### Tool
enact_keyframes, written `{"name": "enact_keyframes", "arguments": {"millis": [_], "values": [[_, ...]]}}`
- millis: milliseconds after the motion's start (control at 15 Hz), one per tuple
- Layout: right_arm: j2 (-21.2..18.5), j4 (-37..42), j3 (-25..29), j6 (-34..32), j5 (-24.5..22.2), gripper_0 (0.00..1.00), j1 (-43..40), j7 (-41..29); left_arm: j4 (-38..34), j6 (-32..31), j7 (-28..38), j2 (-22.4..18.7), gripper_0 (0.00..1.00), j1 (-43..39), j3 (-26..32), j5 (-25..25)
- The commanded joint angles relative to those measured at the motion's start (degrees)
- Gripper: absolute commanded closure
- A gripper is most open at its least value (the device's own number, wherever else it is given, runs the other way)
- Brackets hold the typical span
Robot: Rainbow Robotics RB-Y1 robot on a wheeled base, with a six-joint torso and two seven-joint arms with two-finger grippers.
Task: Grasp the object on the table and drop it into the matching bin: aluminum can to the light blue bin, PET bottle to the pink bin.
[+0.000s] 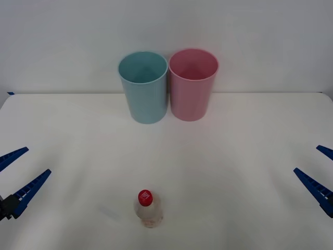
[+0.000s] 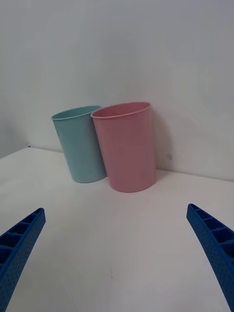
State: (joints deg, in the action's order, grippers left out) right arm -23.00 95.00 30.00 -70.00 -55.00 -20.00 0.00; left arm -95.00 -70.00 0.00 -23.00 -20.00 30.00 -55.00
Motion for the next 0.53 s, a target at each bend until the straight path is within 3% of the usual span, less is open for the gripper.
{"name": "enact_keyframes", "arguments": {"millis": [67, 533], "values": [[0.76, 0.1, 0.15, -0.22, -0.02, 0.0, 0.22, 0.0, 0.0, 0.0, 0.0, 0.0, 0.0, 0.0, 0.0, 0.0], [-1.26, 0.8, -4.34, -0.14, -0.2, 0.0, 0.75, 0.26, 0.0, 0.0, 0.0, 0.0, 0.0, 0.0, 0.0, 0.0]]}}
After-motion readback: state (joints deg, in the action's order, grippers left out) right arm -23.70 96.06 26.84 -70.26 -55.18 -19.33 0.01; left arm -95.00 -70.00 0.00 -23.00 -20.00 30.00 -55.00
